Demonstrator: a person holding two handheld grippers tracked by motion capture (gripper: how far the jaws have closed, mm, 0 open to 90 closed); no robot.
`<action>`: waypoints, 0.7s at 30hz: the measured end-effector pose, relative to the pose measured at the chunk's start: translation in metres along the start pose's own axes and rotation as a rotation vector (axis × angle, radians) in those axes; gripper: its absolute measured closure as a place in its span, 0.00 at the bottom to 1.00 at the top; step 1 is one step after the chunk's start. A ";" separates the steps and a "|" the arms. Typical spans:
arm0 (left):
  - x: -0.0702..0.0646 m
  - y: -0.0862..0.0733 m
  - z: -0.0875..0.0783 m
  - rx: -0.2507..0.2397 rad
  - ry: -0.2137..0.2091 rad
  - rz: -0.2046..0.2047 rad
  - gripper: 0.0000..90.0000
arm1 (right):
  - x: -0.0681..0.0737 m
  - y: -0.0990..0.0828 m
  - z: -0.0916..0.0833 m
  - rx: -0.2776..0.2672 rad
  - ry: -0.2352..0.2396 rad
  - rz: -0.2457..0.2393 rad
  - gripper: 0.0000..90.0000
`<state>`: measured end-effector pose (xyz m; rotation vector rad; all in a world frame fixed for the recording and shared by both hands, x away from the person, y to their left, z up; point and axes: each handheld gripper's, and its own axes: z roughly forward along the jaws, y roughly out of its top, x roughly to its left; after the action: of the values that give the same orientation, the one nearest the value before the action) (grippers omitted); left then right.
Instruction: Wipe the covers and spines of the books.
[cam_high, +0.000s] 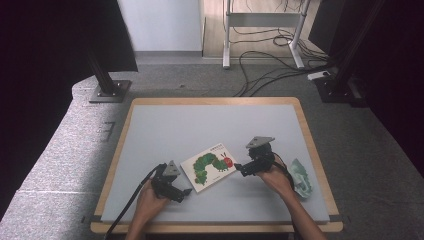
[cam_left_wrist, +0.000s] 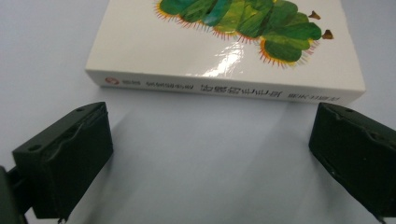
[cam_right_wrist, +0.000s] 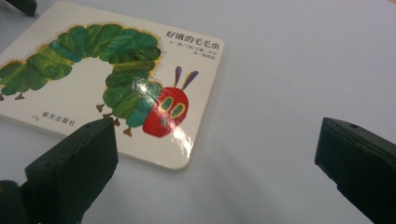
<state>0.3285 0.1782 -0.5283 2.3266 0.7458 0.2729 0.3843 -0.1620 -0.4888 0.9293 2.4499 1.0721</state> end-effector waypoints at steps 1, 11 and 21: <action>0.000 0.001 0.001 -0.001 -0.003 0.002 0.00 | 0.001 0.001 0.004 0.003 0.003 -0.002 0.00; -0.001 0.005 0.004 -0.002 -0.026 0.022 0.00 | 0.001 0.004 0.036 0.028 0.060 0.000 0.00; -0.002 0.005 0.005 0.000 -0.043 0.046 0.00 | 0.008 0.008 0.057 0.041 0.134 0.003 0.00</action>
<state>0.3312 0.1712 -0.5287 2.3445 0.6718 0.2430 0.4107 -0.1214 -0.5214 0.9001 2.5888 1.1230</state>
